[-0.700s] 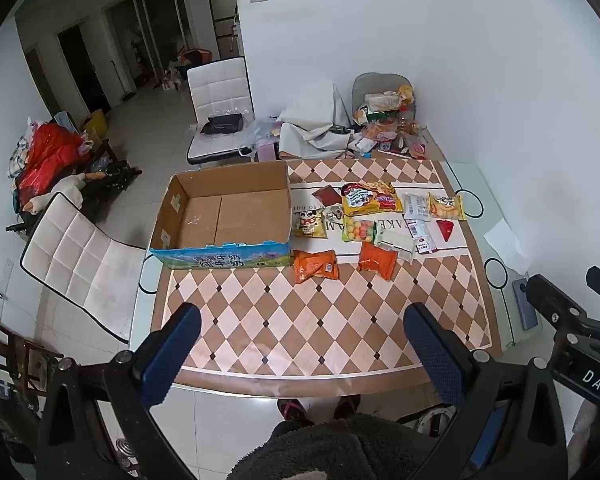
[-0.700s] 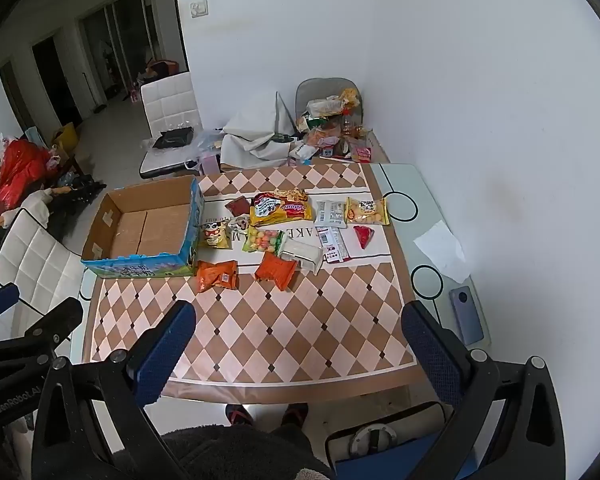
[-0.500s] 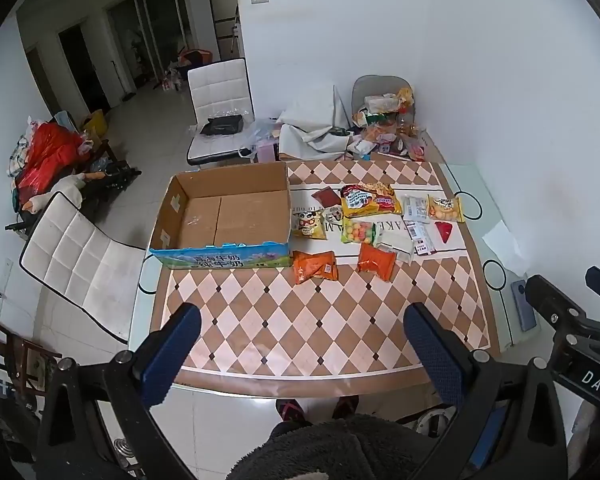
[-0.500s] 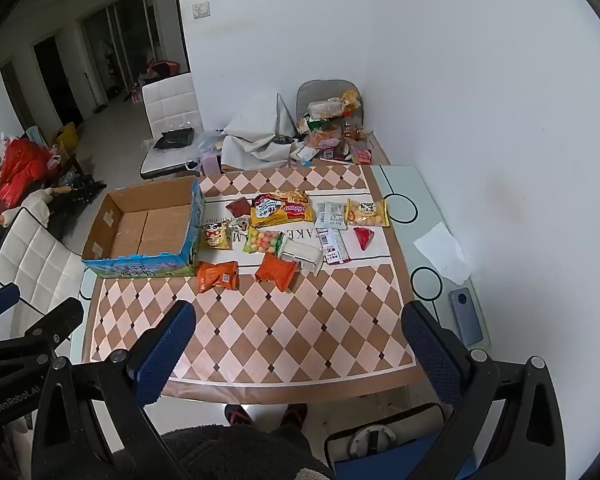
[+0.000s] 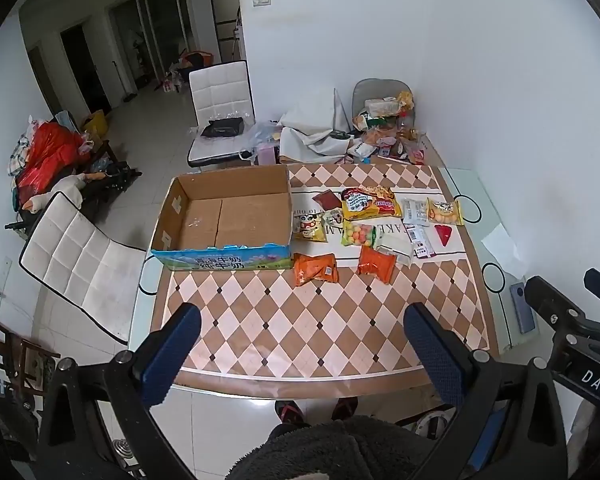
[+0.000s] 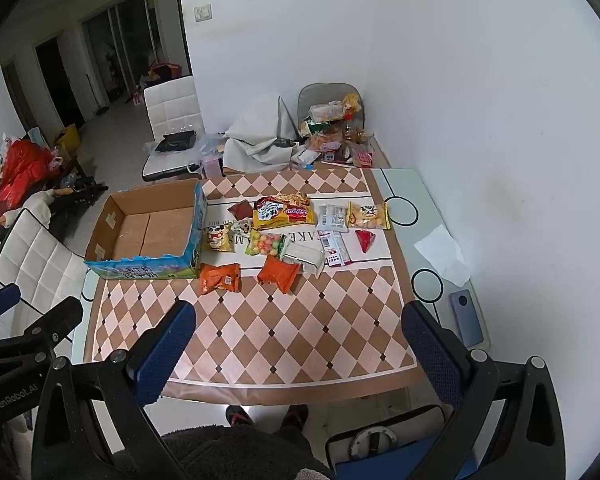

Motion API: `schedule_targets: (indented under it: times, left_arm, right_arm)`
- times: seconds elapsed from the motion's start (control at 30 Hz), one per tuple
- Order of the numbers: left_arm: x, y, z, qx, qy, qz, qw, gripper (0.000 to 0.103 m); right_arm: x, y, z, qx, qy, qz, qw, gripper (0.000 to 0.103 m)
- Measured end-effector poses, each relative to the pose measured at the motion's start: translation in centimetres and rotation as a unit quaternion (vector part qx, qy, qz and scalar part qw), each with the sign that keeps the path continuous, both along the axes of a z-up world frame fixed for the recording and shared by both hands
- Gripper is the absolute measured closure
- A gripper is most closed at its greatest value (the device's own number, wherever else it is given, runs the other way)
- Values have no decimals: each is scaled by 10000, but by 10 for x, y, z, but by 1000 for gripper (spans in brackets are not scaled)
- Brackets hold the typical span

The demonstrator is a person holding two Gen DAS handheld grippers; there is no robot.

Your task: Organize snacks

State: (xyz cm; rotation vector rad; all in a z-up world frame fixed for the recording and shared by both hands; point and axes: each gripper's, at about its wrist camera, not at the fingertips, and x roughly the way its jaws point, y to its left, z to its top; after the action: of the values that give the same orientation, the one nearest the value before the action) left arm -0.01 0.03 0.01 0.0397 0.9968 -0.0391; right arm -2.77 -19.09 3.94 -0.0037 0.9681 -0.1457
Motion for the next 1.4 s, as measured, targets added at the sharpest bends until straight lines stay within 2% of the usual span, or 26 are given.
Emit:
schedule_targets:
  times: [1.4]
  left_arm:
    - [8, 1, 5, -29, -61, -6, 10000, 0]
  right_arm:
    - [-3, 3, 2, 20, -72, -15, 10000, 0]
